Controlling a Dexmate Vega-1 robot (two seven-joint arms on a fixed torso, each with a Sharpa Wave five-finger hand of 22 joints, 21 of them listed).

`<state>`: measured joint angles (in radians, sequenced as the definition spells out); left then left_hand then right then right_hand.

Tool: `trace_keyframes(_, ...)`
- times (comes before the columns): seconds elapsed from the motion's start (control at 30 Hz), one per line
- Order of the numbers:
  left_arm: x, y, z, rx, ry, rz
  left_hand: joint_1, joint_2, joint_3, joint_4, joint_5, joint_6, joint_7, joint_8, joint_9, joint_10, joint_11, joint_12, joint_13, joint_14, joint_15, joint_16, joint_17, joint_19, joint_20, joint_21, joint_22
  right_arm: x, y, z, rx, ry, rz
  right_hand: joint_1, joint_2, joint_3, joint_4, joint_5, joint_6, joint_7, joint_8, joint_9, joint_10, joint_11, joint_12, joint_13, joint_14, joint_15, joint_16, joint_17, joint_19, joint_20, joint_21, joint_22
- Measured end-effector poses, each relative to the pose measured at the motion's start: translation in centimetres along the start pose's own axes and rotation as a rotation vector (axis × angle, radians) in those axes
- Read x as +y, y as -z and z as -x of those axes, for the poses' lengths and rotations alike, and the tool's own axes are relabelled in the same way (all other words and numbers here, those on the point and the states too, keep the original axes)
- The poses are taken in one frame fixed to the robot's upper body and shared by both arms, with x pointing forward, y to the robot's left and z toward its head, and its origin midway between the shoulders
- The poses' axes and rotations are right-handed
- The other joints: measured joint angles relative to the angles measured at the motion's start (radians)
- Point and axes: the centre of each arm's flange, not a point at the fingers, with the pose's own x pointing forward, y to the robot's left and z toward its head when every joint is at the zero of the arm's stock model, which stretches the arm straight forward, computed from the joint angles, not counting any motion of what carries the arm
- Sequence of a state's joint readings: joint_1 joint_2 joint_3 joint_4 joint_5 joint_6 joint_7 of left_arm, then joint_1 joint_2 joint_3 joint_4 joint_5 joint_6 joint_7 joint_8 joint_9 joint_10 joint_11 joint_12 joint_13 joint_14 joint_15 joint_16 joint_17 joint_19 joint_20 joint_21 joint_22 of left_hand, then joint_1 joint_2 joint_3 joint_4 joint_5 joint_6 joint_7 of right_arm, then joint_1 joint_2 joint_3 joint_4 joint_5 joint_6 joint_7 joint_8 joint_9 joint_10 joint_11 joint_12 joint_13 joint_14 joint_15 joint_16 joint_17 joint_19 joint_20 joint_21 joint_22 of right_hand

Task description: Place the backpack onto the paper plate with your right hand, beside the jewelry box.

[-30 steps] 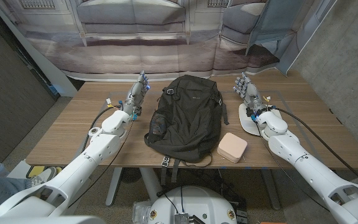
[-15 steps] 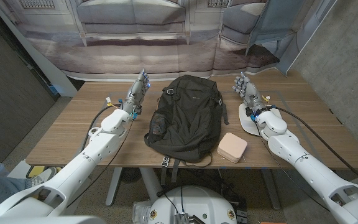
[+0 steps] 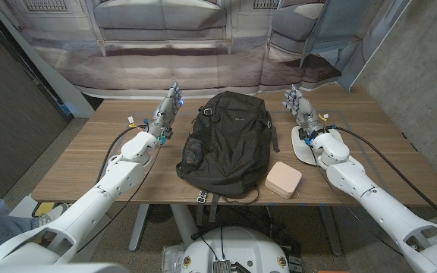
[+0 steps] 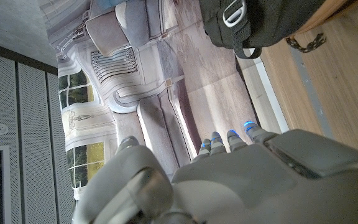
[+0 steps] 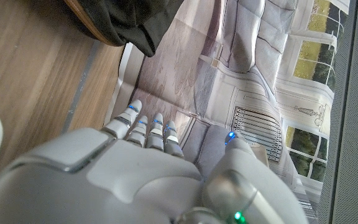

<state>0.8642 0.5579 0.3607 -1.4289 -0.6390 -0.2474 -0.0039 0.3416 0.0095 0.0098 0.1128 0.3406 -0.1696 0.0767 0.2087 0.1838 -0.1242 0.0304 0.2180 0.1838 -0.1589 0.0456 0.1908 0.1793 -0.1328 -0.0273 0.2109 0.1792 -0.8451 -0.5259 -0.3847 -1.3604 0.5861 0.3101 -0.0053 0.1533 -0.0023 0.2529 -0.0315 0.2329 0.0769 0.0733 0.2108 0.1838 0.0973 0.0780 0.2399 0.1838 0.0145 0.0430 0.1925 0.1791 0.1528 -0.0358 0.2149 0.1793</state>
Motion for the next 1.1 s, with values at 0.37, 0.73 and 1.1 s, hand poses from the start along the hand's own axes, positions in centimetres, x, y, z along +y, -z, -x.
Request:
trace_keyframes(0.37,-0.1,0.0,0.2,0.001,0.002,-0.003,0.004,0.004,-0.004,0.004,0.000,0.000,0.000,0.000,0.000,0.000,0.000,-0.004,0.000,0.000,0.000,0.000,0.000,0.000,0.000,0.000,0.000,0.4,-0.9,-0.2,-0.004,-0.019,0.044,0.009,0.001,0.000,0.000,0.000,0.005,0.005,0.000,0.000,0.006,0.004,0.000,0.000,0.005,0.005,0.000,0.000,0.000,0.000,0.000,0.000)
trace_keyframes(0.73,-0.5,-0.1,0.6,-0.005,0.000,-0.009,0.004,0.004,-0.009,0.000,0.004,0.000,0.000,0.000,0.000,0.000,0.000,-0.003,0.000,0.000,0.000,0.000,0.000,-0.004,0.004,0.000,0.000,0.7,-1.8,-0.5,-0.016,-0.043,0.089,0.009,0.001,0.000,-0.008,-0.005,0.005,0.005,0.000,0.000,0.006,0.004,0.000,0.000,0.005,0.005,0.000,0.000,0.000,0.000,-0.004,0.000)
trace_keyframes(1.1,-0.6,-0.2,1.0,-0.007,-0.001,-0.011,0.008,0.008,-0.009,0.000,0.004,0.000,0.000,0.000,0.000,0.000,0.000,-0.003,0.000,0.000,0.000,0.000,0.000,-0.004,0.004,0.000,0.000,1.3,-2.7,-0.7,-0.028,-0.055,0.144,0.020,0.001,0.004,-0.012,-0.005,0.005,0.005,0.000,0.000,0.006,0.004,0.000,0.000,0.005,0.005,0.000,0.000,-0.004,-0.004,-0.008,0.000)
